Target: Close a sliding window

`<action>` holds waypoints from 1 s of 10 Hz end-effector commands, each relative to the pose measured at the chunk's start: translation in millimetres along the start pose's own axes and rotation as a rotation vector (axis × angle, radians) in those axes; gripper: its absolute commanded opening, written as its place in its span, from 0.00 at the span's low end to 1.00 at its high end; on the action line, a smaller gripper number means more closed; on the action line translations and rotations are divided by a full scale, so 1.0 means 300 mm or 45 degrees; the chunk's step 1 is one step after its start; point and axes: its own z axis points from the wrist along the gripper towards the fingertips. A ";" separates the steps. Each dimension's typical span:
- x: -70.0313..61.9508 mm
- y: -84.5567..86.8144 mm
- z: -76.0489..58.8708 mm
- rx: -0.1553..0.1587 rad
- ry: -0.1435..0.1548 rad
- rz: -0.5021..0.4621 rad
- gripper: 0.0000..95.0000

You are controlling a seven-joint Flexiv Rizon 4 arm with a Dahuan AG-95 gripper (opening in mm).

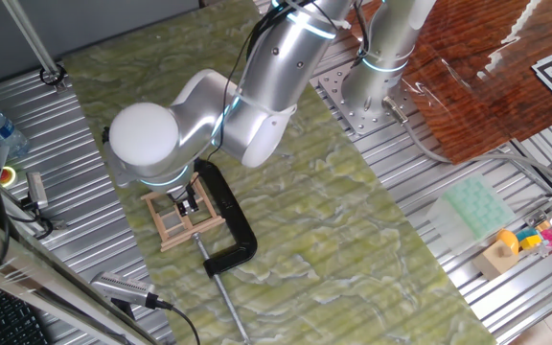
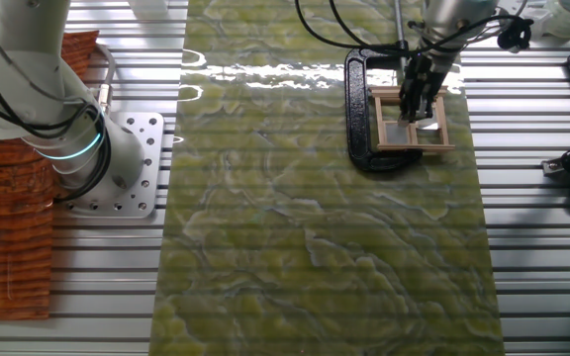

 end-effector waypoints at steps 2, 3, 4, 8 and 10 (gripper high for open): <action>0.006 0.003 0.004 0.003 0.004 0.000 0.00; 0.006 0.003 0.004 0.003 0.004 0.002 0.00; 0.007 0.003 0.006 0.003 0.004 0.002 0.00; 0.008 0.003 0.011 0.003 0.004 0.001 0.00; 0.008 0.003 0.011 0.003 0.005 0.001 0.00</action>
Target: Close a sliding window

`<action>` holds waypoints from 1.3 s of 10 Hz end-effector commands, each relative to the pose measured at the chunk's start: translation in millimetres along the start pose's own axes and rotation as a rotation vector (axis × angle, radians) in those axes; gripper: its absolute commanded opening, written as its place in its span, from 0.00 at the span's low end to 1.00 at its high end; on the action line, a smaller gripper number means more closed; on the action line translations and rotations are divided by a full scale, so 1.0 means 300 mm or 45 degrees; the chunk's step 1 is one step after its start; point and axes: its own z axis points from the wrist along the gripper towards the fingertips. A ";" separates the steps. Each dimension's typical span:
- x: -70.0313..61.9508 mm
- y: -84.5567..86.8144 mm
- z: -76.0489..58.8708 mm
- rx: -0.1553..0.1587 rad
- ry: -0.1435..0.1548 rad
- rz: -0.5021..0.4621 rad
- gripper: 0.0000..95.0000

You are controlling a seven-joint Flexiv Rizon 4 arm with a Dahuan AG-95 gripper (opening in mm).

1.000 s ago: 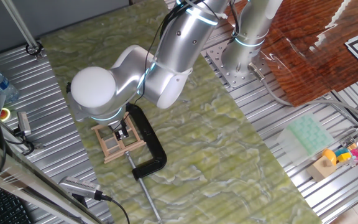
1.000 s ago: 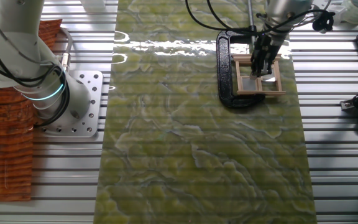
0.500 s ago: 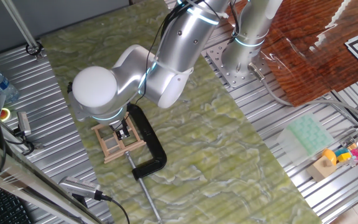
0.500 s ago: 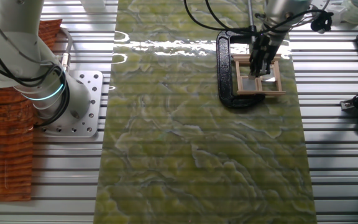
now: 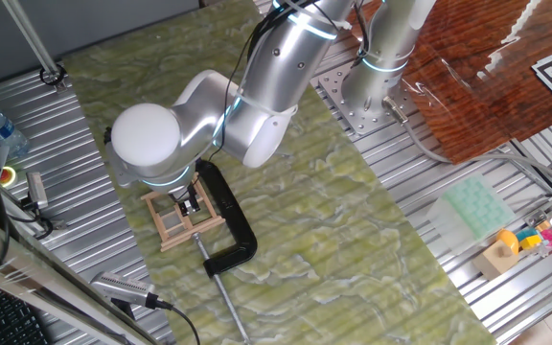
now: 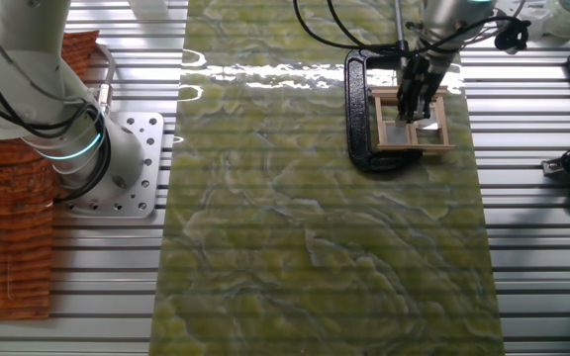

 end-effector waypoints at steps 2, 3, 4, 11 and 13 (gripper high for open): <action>0.001 0.000 0.000 -0.001 -0.001 0.001 0.00; 0.002 0.000 0.002 -0.001 0.000 0.000 0.00; 0.003 0.000 0.006 0.000 0.003 0.000 0.00; 0.020 0.002 0.002 -0.001 0.014 -0.004 0.00; 0.027 0.011 -0.002 0.000 0.016 -0.002 0.00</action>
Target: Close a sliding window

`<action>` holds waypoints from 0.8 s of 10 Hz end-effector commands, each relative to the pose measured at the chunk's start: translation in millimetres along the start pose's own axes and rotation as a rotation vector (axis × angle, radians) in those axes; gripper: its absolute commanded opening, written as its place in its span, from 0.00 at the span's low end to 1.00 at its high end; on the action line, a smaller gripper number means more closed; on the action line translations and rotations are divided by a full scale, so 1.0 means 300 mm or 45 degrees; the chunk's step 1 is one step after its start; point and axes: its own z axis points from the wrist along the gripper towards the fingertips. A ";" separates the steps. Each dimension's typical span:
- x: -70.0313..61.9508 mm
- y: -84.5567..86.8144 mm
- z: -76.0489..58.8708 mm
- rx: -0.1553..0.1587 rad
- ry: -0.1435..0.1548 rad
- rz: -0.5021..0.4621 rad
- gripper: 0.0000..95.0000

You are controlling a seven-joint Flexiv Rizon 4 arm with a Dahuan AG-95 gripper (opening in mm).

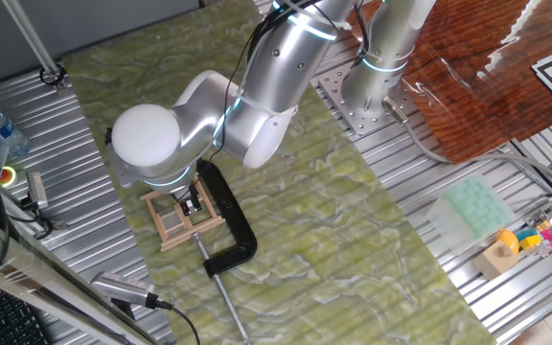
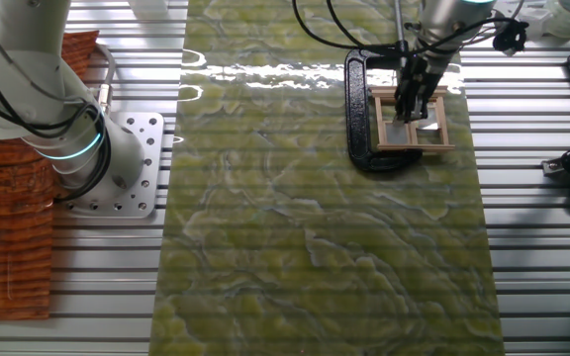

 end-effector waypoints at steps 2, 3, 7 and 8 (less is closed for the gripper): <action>0.000 0.000 0.003 0.003 -0.001 -0.003 0.00; -0.001 -0.002 0.002 0.005 -0.002 -0.006 0.00; 0.002 -0.017 0.009 0.006 0.001 -0.019 0.00; 0.003 -0.017 0.010 0.006 0.003 -0.019 0.00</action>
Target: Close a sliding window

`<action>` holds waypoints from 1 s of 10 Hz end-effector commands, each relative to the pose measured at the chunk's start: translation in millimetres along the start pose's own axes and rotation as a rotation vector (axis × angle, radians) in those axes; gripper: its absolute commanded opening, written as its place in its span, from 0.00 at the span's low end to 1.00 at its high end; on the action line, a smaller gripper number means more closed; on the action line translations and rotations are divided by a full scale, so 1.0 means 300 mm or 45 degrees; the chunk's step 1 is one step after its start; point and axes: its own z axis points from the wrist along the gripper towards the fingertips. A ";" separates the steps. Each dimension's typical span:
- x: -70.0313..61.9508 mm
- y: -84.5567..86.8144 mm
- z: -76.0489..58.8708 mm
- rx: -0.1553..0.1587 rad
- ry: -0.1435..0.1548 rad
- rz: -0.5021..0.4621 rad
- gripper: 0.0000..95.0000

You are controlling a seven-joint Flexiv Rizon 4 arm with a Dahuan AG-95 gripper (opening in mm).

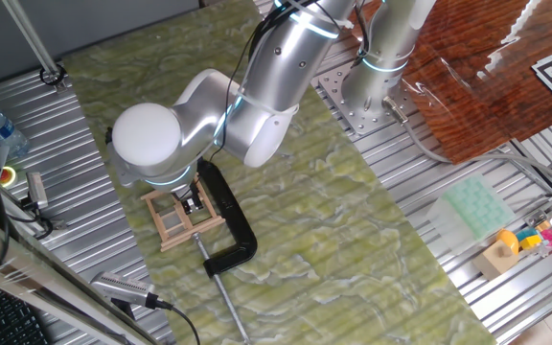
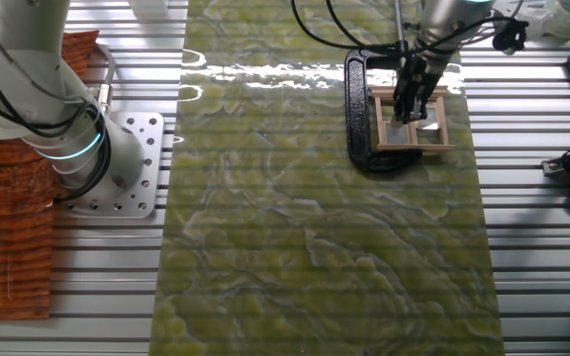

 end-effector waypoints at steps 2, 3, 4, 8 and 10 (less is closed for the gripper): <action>0.004 0.002 0.002 -0.003 0.000 -0.001 0.00; 0.005 0.004 0.002 -0.003 0.001 0.000 0.00; 0.006 0.004 0.003 -0.003 0.001 0.001 0.00; 0.011 0.003 0.009 -0.005 -0.001 0.000 0.00; 0.011 0.004 0.010 -0.005 -0.003 0.002 0.00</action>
